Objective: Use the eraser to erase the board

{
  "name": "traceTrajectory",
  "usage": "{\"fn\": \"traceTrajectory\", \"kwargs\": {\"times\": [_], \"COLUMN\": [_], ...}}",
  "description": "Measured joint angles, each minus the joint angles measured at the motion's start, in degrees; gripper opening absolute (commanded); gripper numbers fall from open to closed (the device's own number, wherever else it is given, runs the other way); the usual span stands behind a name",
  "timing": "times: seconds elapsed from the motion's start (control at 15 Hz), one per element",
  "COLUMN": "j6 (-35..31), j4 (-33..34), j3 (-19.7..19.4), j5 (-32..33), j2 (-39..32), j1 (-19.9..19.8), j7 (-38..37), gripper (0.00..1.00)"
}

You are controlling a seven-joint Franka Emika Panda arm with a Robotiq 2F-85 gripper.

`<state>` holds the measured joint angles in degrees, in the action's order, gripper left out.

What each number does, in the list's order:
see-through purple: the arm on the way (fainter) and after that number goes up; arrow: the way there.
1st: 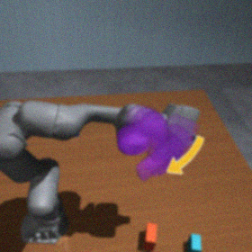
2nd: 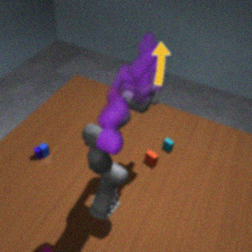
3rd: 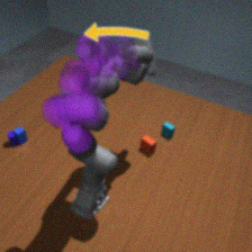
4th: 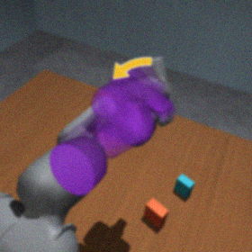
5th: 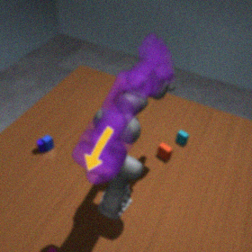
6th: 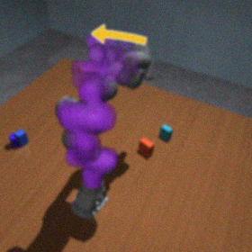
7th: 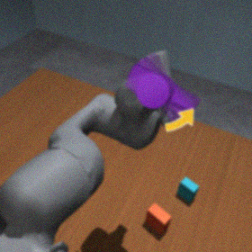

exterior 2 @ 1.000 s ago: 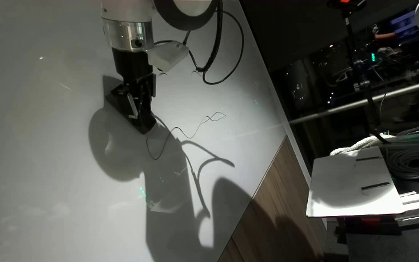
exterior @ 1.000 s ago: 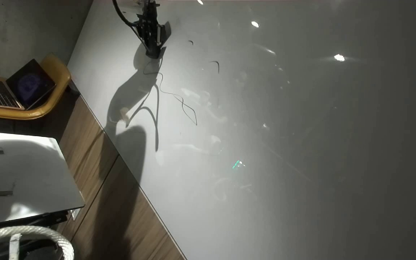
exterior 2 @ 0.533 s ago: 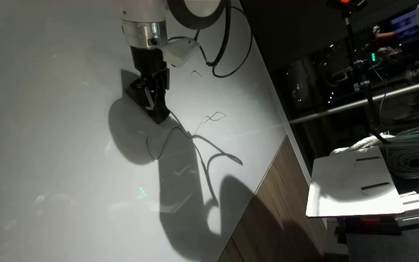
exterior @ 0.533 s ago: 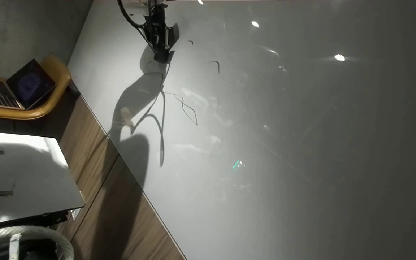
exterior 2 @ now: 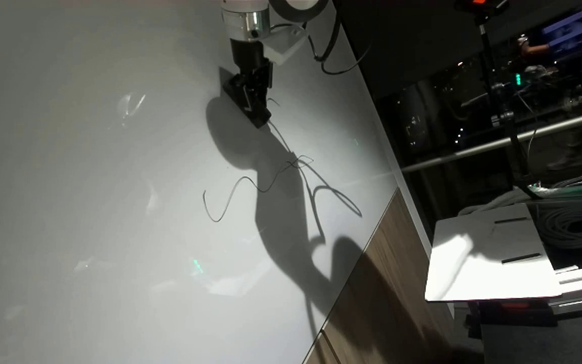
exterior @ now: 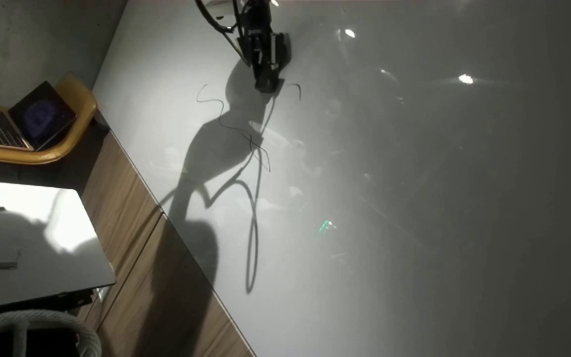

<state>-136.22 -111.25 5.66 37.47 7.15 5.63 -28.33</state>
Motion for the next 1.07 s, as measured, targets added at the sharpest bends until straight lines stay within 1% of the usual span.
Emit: {"fn": "traceTrajectory", "kwargs": {"times": [0.27, 0.6, 0.73, 1.07], "j6": [-1.29, -7.38, -8.50, -9.28], "j4": [-0.65, -1.30, -1.38, -3.71], "j3": [-4.08, -9.96, -10.60, -9.58], "j5": [-0.38, -2.24, -3.07, -3.16], "j2": [2.00, 0.05, -0.90, -1.30], "j1": [-5.79, -12.22, -13.33, -12.97], "j7": [3.70, 8.21, 8.62, 7.30], "gripper": [0.30, 0.30, 0.30, 0.30]}}
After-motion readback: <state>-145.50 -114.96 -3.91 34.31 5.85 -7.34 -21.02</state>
